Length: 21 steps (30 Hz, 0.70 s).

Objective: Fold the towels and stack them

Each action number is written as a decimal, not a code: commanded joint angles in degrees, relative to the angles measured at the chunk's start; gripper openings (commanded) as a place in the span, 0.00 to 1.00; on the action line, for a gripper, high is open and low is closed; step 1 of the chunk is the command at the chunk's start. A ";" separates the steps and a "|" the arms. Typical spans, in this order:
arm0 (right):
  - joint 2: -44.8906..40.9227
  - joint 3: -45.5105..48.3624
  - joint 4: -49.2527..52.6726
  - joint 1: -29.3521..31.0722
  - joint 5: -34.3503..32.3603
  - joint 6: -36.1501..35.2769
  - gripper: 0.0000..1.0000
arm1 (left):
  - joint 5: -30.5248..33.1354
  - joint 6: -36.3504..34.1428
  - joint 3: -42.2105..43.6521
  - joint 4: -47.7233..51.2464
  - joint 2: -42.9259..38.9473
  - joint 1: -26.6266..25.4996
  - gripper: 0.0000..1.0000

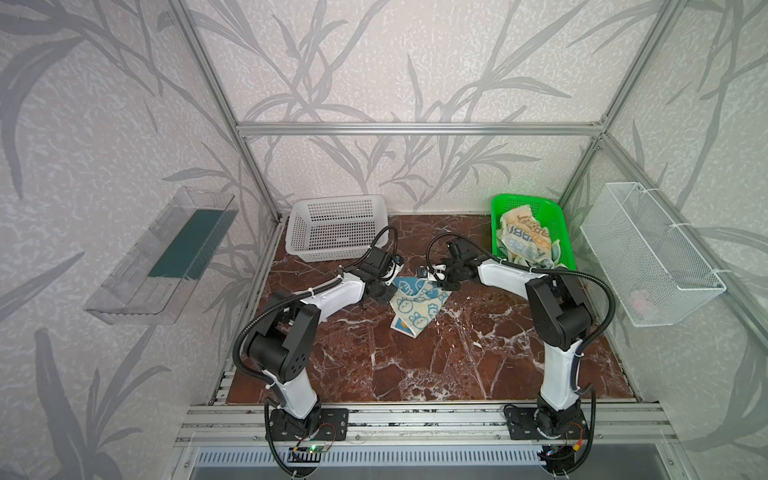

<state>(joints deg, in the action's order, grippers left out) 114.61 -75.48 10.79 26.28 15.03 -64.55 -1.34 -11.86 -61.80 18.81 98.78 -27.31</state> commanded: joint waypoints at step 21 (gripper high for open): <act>2.02 -2.68 -6.57 -1.35 -1.21 1.39 0.00 | 1.54 0.03 -1.60 1.82 -1.25 0.02 0.00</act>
<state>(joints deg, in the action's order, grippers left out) 117.08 -77.89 5.45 25.69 12.64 -64.10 -1.04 -11.90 -61.80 19.03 98.78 -27.31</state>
